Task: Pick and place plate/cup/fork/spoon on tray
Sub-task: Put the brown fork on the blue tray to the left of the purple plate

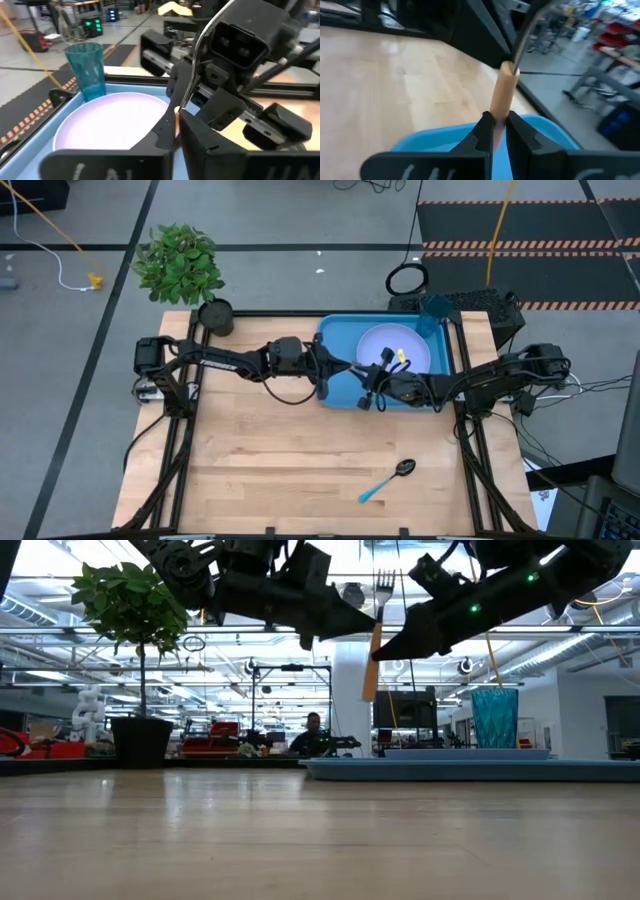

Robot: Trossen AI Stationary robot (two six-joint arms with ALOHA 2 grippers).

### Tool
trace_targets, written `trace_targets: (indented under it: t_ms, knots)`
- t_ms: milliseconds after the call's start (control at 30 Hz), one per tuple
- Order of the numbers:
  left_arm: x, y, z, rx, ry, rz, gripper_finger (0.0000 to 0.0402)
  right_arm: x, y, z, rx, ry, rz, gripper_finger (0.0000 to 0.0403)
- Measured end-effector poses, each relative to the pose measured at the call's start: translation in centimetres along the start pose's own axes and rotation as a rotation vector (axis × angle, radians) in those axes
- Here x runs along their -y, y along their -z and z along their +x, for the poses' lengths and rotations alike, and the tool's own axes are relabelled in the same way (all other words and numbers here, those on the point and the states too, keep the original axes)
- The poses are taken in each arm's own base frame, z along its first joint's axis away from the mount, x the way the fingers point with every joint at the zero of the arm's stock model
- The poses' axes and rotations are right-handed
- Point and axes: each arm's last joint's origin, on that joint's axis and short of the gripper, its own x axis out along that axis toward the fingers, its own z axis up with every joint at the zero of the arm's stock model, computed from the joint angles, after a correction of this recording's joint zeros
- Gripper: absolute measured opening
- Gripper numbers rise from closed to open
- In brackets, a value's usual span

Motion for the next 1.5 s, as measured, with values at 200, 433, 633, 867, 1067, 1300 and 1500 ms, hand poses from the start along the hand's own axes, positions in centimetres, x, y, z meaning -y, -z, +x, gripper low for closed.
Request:
trace_targets:
  t_ms: [200,433,633,867,1067,1300,1500]
  knots:
    - [0.1,0.7,0.4,-0.017,0.022,0.02,0.0101,0.6,0.2,0.5,-0.002,-0.118,0.055,0.0013]
    - [0.2,1.4,0.8,-0.037,0.051,0.041,0.0143,0.8,0.1,0.7,0.002,-0.135,0.078,0.0013]
    - [0.2,1.2,0.8,-0.008,0.061,0.066,0.0097,0.8,0.1,0.7,0.006,-0.17,0.081,0.0013]
    - [-0.3,0.6,0.7,0.056,0.051,0.044,0.0013,0.9,0.2,0.7,0.006,-0.165,0.085,0.0027]
    - [-2.6,-0.1,0.2,0.129,0.095,-0.008,0.0005,1.5,-0.7,0.0,0.03,-0.156,0.144,0.0084]
    - [-5.6,0.2,-0.6,0.135,0.087,-0.076,0.0003,2.1,-1.3,-1.1,0.028,-0.165,0.161,0.0132]
    - [-6.6,1.4,-1.2,0.103,0.064,-0.122,0.0003,2.3,-0.4,-1.5,-0.08,-0.142,0.149,0.0135]
